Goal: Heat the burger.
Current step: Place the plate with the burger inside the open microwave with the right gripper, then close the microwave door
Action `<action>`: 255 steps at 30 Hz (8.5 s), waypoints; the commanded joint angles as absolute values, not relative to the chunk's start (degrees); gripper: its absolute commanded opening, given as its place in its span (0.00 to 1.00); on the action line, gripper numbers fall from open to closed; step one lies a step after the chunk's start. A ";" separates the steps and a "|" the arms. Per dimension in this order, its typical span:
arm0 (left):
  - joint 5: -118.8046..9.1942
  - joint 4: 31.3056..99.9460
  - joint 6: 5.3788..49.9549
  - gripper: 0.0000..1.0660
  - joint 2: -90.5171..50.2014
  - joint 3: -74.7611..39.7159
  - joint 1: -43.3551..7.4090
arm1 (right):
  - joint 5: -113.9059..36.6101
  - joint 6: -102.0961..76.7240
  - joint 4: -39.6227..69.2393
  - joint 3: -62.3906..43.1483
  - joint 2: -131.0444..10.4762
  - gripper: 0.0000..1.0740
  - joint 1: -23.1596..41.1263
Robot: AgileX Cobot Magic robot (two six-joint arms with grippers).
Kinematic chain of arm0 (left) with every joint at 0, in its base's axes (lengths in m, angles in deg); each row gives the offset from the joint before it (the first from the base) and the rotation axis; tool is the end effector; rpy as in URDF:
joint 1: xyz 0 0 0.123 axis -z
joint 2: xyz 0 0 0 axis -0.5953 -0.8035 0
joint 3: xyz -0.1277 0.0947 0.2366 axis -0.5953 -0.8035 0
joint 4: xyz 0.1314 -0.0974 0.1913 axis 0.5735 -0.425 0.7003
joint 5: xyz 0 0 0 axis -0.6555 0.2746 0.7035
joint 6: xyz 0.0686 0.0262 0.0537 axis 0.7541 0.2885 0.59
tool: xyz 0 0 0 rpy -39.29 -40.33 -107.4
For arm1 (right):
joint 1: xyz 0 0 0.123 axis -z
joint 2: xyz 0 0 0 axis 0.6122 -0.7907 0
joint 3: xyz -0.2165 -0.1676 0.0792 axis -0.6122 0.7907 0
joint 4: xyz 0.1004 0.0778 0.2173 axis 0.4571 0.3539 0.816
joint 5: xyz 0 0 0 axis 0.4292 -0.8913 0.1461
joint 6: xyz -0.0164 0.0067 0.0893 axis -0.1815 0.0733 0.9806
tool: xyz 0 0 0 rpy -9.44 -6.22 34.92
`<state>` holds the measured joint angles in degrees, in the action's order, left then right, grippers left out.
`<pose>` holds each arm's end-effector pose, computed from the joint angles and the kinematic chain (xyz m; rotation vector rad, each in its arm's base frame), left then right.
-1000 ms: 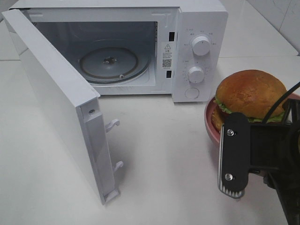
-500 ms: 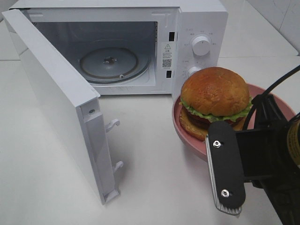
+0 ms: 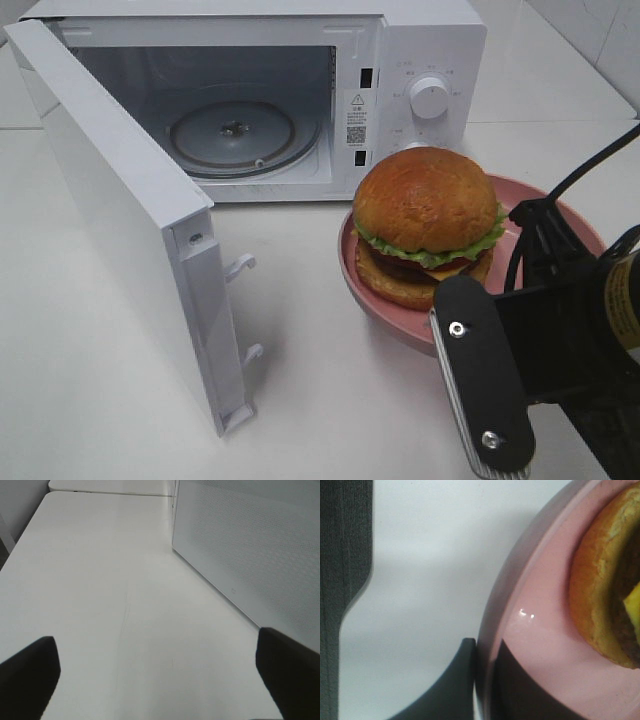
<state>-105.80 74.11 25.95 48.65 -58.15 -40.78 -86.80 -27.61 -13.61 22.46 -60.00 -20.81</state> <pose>-0.0084 -0.0092 0.2805 -0.0309 2.0403 -0.0590 0.1274 0.1501 0.2222 -1.9977 1.8226 -0.3788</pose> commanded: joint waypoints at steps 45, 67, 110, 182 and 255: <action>-105.05 73.70 25.95 0.94 48.94 -58.20 -40.49 | -75.98 -73.73 2.32 14.16 -66.99 0.00 -9.52; -105.05 73.70 25.95 0.94 48.94 -58.20 -40.49 | -76.15 -84.51 8.22 4.76 -76.67 0.00 -4.19; -105.05 73.70 25.95 0.94 48.94 -58.20 -40.49 | -78.96 -89.89 14.18 -18.16 -95.58 0.00 -4.19; -105.05 73.82 25.89 0.94 48.94 -58.20 -40.49 | -85.09 -71.79 7.65 -58.90 -125.14 0.00 -0.24; -105.05 73.82 25.89 0.94 48.94 -58.20 -40.49 | -74.72 -67.37 15.21 -46.18 -119.13 0.64 1.08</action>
<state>-105.80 74.11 25.95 48.65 -58.15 -40.78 -76.49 -67.72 15.09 -47.49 -120.85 0.79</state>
